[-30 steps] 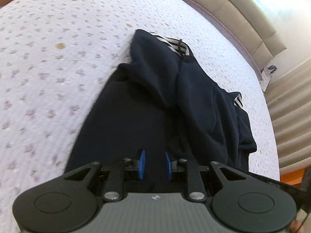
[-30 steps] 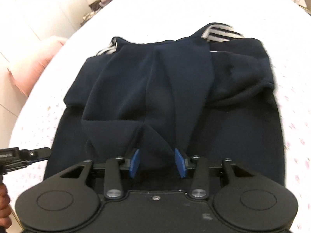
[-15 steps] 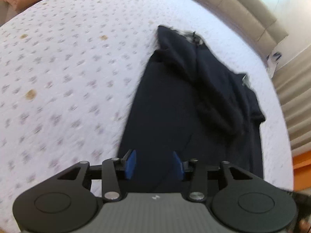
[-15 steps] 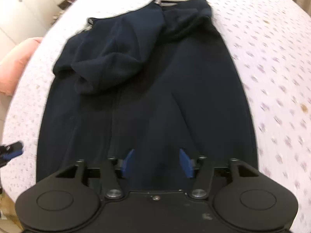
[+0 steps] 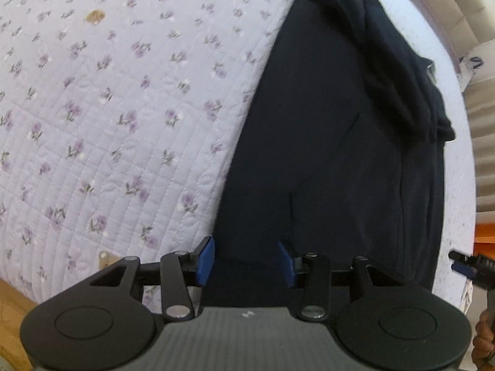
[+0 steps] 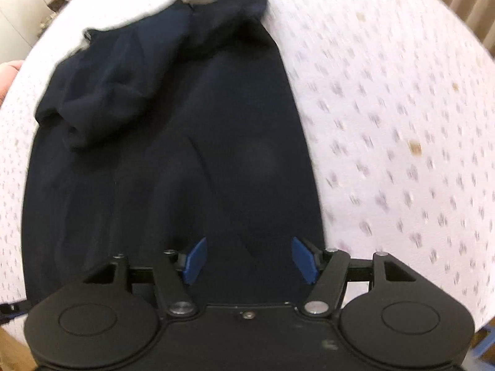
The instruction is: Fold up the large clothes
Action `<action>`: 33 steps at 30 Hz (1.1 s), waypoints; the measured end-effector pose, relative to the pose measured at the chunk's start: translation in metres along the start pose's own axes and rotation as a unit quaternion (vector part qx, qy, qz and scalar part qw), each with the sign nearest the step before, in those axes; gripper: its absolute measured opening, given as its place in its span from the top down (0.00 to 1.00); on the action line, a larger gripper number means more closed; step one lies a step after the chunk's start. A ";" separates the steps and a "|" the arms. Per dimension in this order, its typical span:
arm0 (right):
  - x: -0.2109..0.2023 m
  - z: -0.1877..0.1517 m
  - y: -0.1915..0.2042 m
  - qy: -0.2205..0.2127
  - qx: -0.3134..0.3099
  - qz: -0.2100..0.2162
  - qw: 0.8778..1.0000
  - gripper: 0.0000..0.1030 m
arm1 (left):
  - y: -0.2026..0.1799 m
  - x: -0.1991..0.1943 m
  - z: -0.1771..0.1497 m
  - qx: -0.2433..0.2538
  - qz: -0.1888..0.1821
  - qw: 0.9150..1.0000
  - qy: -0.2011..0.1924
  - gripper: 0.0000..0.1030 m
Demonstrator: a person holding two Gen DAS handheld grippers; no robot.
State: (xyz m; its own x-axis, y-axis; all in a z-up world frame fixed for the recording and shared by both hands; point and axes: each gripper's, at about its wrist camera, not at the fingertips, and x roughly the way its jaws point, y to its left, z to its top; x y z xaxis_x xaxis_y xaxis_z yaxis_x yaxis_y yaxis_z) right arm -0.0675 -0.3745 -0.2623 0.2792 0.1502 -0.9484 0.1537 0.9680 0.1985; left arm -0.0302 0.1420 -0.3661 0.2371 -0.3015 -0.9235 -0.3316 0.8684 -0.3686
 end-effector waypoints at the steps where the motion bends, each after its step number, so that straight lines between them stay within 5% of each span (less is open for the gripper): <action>1: 0.003 -0.003 -0.009 0.011 0.004 0.007 1.000 0.27 | 0.001 0.000 0.000 -0.004 -0.004 1.000 0.004 0.51; 11: 0.039 -0.035 -0.051 0.088 0.026 -0.014 0.996 0.27 | 0.003 0.019 0.004 -0.025 -0.007 0.996 0.084 0.44; 21: 0.052 -0.041 -0.066 0.110 0.062 0.049 0.991 0.24 | -0.021 0.043 0.024 -0.045 -0.003 0.990 0.132 0.25; 23: 0.053 -0.041 -0.060 0.112 0.039 0.045 0.992 0.32 | -0.024 0.045 0.026 -0.048 -0.004 0.990 0.134 0.26; 25: 0.052 -0.041 -0.059 0.109 0.031 0.049 0.992 0.43 | -0.025 0.044 0.025 -0.046 -0.004 0.991 0.129 0.35; 27: 0.051 -0.041 -0.060 0.105 0.035 0.058 0.992 0.55 | -0.023 0.041 0.024 -0.028 -0.011 0.992 0.126 0.69; 29: 0.049 -0.041 -0.059 0.104 0.037 0.069 0.992 0.68 | -0.019 0.038 0.020 -0.044 -0.037 0.992 0.116 0.76; 33: 0.049 -0.037 -0.056 0.107 0.045 0.089 0.989 0.78 | -0.016 0.034 0.013 -0.063 -0.049 0.993 0.092 0.85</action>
State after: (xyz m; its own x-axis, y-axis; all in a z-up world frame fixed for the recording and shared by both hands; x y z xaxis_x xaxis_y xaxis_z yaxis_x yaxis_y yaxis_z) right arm -0.0981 -0.4143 -0.3287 0.1045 0.3655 -0.9249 0.2062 0.9019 0.3796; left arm -0.0046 0.1228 -0.3896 0.1067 -0.4591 -0.8820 -0.4293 0.7788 -0.4573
